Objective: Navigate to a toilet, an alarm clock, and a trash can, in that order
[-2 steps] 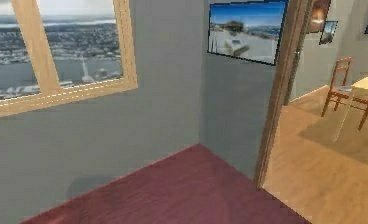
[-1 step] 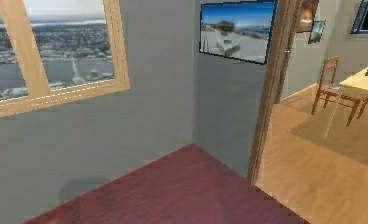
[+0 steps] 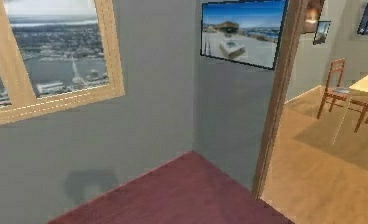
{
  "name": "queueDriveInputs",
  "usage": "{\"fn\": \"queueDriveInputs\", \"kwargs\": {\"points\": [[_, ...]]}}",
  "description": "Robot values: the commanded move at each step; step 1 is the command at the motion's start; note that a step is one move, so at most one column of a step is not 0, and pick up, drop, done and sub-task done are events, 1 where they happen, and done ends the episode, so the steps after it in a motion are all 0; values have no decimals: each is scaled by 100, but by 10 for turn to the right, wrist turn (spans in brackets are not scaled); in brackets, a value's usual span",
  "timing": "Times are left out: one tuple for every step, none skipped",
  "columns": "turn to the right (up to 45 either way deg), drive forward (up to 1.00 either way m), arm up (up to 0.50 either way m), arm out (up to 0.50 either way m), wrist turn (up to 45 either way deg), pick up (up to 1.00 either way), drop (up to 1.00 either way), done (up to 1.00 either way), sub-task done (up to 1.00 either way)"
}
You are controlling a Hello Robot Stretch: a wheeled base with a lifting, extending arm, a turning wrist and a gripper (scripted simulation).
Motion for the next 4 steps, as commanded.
{"fn": "queueDriveInputs", "kwargs": {"points": [[60, 0, 0, 0, 0, 0, 0, 0, 0], [0, 25, 0, 0, 0, 0, 0, 0, 0], [450, 0, 0, 0, 0, 0, 0, 0, 0], [0, 10, 0, 0, 0, 0, 0, 0, 0]]}}
